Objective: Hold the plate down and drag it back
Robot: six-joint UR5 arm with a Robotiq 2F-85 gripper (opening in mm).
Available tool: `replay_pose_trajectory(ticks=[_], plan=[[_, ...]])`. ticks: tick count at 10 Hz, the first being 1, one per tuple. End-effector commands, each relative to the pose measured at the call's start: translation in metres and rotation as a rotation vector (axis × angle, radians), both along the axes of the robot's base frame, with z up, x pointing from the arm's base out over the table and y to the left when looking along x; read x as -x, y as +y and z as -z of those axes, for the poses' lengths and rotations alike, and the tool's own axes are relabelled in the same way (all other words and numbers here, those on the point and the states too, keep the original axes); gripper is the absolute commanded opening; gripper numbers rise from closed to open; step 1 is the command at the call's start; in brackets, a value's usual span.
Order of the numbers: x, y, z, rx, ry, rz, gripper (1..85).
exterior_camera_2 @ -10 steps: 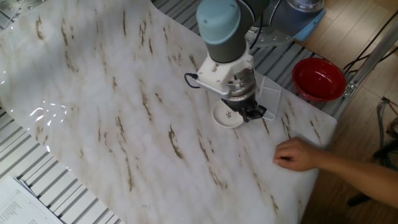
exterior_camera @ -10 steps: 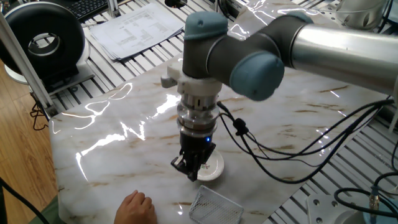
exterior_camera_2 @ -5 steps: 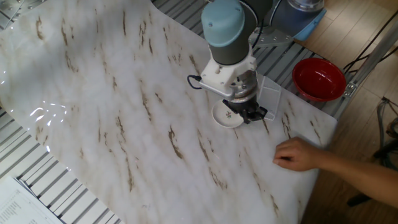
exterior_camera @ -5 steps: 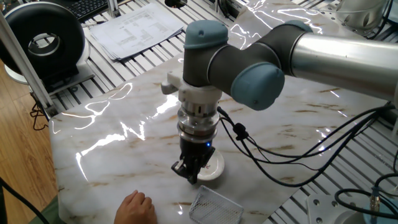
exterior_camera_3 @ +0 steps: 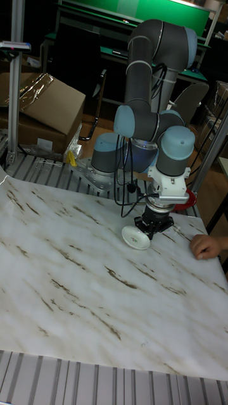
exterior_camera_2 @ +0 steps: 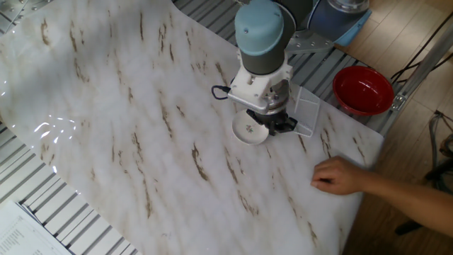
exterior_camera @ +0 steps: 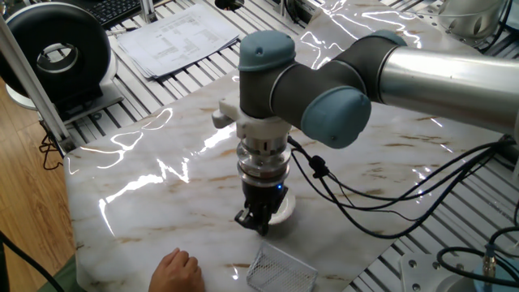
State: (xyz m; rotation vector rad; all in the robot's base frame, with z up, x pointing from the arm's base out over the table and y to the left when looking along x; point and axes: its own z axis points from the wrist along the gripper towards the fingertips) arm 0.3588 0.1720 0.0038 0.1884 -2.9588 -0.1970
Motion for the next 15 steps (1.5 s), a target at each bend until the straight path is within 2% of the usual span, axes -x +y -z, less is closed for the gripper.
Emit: replay_pose_trajectory(ticks=[1,4,7,10,12,15], plan=[[0.007,-0.013,-0.005,0.032,0.009,-0.022,1.3],[-0.005,-0.025,-0.005,0.037,-0.019,-0.054,1.3],[-0.026,-0.049,-0.009,0.081,-0.059,-0.122,1.3],[-0.056,-0.077,-0.009,0.140,-0.143,-0.215,1.3],[-0.071,-0.087,-0.008,0.157,-0.193,-0.256,1.3],[-0.095,-0.113,-0.008,0.163,-0.252,-0.340,1.3]])
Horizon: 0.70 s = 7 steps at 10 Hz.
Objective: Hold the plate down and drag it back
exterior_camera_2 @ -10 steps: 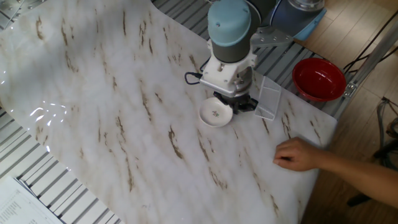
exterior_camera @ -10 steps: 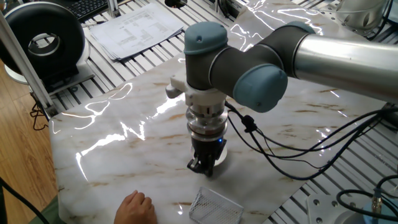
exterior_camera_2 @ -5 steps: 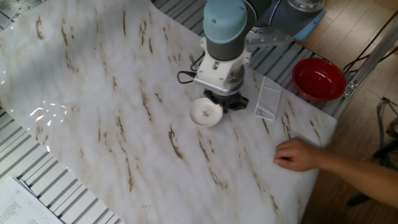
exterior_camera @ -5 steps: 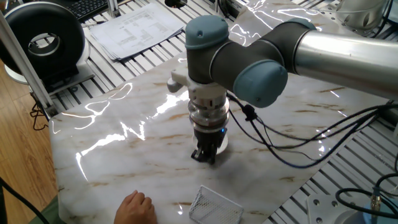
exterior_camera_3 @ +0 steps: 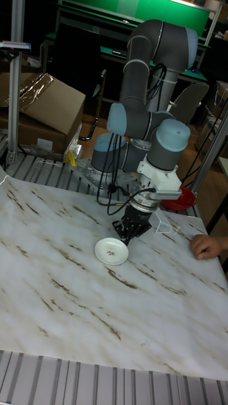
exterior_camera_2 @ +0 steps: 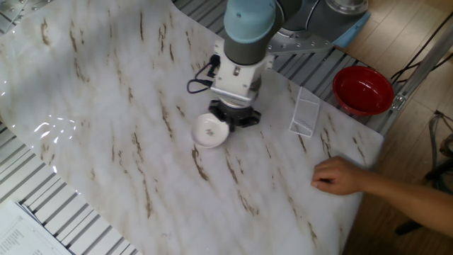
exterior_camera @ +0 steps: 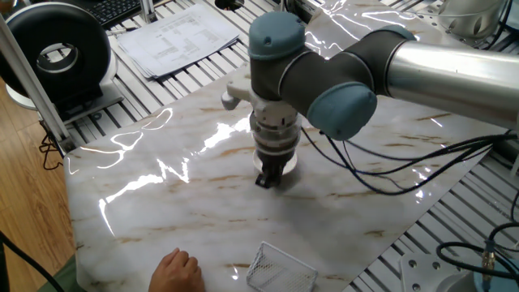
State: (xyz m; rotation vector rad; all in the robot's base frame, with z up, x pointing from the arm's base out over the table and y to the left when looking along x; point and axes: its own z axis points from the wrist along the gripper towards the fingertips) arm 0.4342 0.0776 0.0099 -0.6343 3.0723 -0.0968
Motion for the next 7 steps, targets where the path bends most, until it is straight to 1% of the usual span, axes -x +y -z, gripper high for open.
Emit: replay_pose_trajectory(ticks=[1,2,3,4,6,7], plan=[[-0.023,-0.025,-0.002,0.005,-0.059,-0.072,1.3],[-0.025,-0.028,-0.001,0.008,-0.069,-0.073,1.3],[-0.024,-0.034,-0.001,0.021,-0.073,-0.085,1.3],[-0.019,-0.041,0.000,0.036,-0.058,-0.089,1.3],[0.004,-0.020,-0.001,-0.053,0.012,0.017,1.3],[0.007,-0.020,-0.003,-0.045,0.022,0.037,1.3]])
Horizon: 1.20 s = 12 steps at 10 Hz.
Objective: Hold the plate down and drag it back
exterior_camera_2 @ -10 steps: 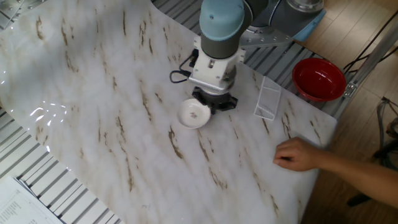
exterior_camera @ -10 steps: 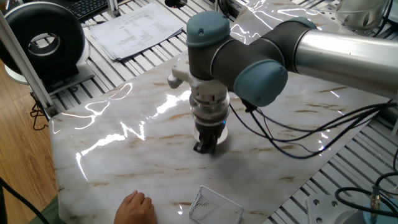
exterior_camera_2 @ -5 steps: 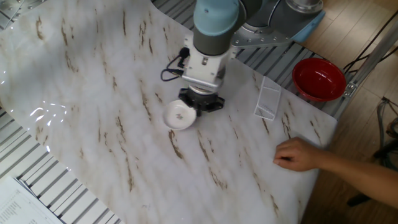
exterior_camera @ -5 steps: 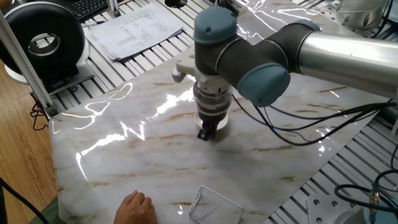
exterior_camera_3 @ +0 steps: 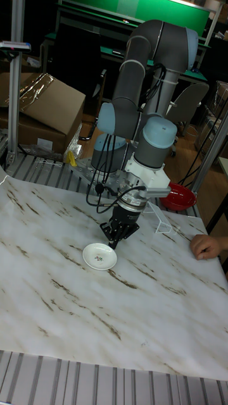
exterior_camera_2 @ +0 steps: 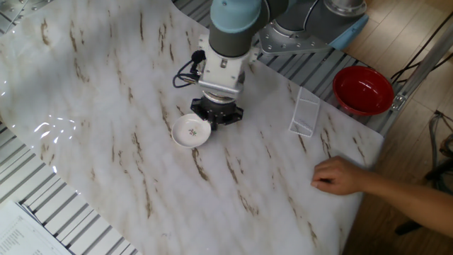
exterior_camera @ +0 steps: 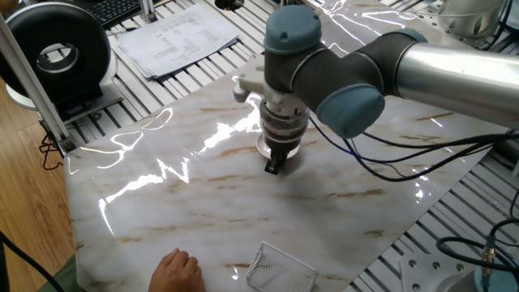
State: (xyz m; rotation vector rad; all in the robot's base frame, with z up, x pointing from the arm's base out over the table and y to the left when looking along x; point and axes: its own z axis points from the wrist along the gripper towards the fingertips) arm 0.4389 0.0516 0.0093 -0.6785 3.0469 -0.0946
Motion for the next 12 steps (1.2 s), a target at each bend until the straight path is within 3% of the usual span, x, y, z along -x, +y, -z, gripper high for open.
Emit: replay_pose_trajectory(ticks=[1,4,9,11,12], plan=[[0.014,0.005,-0.008,-0.028,0.047,0.083,1.3],[0.020,0.005,-0.017,-0.011,0.062,0.132,1.3],[-0.005,0.016,-0.017,-0.060,-0.032,0.176,1.3],[-0.006,0.018,-0.017,-0.069,-0.036,0.176,1.3],[-0.005,0.010,-0.017,-0.040,-0.033,0.188,1.3]])
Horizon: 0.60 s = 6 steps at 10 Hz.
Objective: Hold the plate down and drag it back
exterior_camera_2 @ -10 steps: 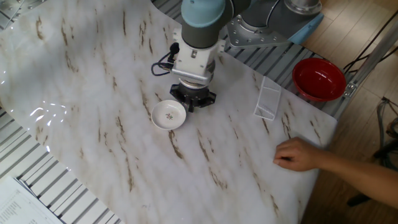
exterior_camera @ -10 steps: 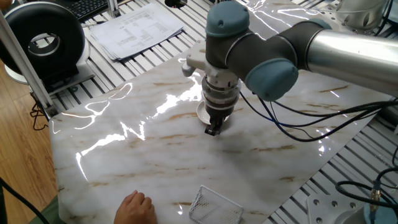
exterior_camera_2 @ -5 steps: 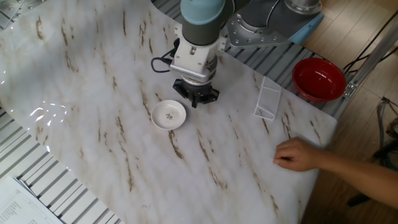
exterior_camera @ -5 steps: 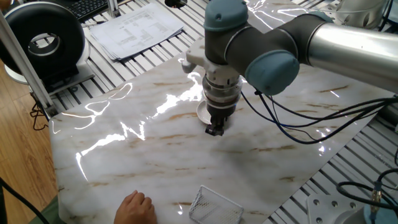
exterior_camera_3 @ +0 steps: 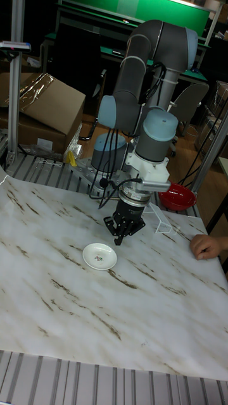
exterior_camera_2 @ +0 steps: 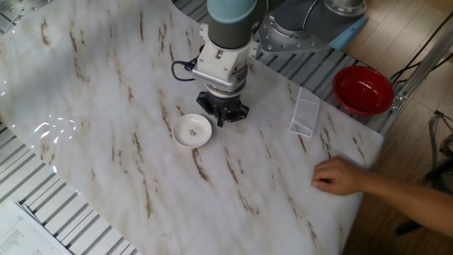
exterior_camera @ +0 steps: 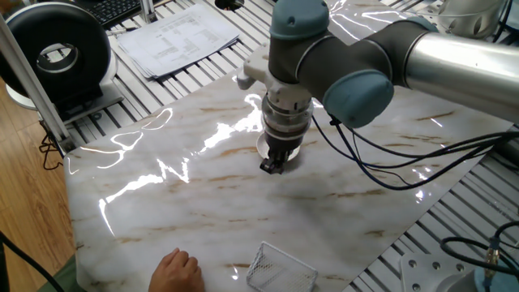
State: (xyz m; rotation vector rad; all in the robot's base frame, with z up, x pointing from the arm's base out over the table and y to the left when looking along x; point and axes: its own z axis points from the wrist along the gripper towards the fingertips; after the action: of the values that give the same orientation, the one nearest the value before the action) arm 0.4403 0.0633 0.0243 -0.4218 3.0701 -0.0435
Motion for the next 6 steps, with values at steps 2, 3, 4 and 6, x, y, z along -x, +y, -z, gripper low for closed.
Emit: replay_pose_trajectory(ticks=[2,3,4,6], plan=[[0.015,-0.002,-0.014,0.006,0.025,0.068,1.3],[0.025,0.003,-0.028,0.004,0.036,0.086,1.3],[0.029,0.008,-0.035,0.011,0.050,0.095,1.3],[0.003,0.022,-0.006,-0.023,0.047,0.076,1.3]])
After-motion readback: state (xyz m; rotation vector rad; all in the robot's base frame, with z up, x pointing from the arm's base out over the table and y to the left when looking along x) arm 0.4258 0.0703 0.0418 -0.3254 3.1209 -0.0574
